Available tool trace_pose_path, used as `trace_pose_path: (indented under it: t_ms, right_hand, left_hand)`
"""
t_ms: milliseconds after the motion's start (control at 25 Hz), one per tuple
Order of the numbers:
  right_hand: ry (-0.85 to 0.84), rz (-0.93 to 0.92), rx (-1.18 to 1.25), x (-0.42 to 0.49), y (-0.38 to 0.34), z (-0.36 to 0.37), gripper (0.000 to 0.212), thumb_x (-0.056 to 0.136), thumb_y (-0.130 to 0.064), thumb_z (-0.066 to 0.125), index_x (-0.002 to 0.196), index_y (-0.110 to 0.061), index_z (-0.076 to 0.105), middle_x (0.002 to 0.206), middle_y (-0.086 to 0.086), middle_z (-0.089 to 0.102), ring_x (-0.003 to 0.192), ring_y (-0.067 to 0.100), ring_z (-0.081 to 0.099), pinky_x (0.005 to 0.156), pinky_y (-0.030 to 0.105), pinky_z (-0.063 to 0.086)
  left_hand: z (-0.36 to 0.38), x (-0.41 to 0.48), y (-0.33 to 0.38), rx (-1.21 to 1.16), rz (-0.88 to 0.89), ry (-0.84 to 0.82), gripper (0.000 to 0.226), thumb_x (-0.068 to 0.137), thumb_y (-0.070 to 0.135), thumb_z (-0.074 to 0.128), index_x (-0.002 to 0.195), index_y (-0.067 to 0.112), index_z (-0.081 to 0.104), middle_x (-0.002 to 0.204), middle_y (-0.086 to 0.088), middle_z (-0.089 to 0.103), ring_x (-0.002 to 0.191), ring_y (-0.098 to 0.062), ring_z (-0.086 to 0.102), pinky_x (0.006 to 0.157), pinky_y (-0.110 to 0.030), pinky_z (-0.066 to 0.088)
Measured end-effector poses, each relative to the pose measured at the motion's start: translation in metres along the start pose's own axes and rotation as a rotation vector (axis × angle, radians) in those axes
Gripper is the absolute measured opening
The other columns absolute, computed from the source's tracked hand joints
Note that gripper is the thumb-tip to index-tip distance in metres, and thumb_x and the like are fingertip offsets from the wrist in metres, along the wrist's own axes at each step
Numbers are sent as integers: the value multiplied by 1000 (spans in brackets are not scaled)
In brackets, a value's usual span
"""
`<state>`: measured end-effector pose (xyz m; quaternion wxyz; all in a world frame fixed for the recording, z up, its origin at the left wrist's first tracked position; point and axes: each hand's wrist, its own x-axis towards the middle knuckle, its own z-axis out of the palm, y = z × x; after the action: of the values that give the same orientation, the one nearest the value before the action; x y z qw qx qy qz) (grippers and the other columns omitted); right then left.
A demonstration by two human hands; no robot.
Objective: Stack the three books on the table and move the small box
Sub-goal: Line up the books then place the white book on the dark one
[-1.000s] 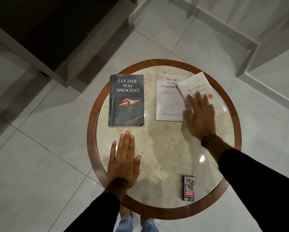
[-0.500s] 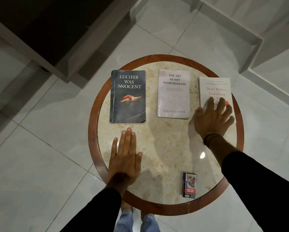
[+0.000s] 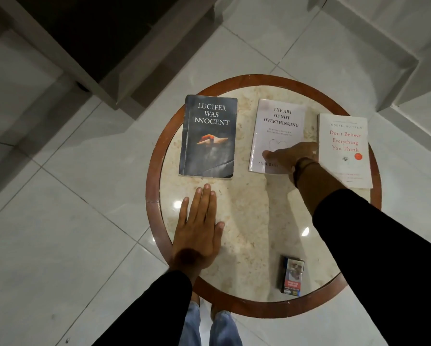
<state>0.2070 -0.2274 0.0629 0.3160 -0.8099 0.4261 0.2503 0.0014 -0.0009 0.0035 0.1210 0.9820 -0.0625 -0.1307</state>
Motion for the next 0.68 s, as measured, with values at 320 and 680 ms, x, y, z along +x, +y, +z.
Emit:
trace_pose_path:
  t_ms: [320, 680]
  right_hand:
    - [56, -254, 132, -28, 18, -40, 34, 98, -13, 64, 130, -11, 74, 130, 14, 77, 115, 39, 74, 101, 53, 62]
    - [-185, -271, 449, -96, -31, 27, 22, 99, -4, 67, 119, -11, 72, 103, 5, 83, 88, 21, 83, 68, 38, 71]
  left_hand:
    - [7, 1, -3, -19, -5, -11, 72, 110, 54, 17, 171, 16, 24, 182, -9, 24, 167, -33, 27, 136, -57, 24]
    - [-9, 0, 0, -35, 1, -46, 78, 110, 53, 5, 169, 11, 33, 179, -13, 30, 165, -34, 32, 131, -60, 33]
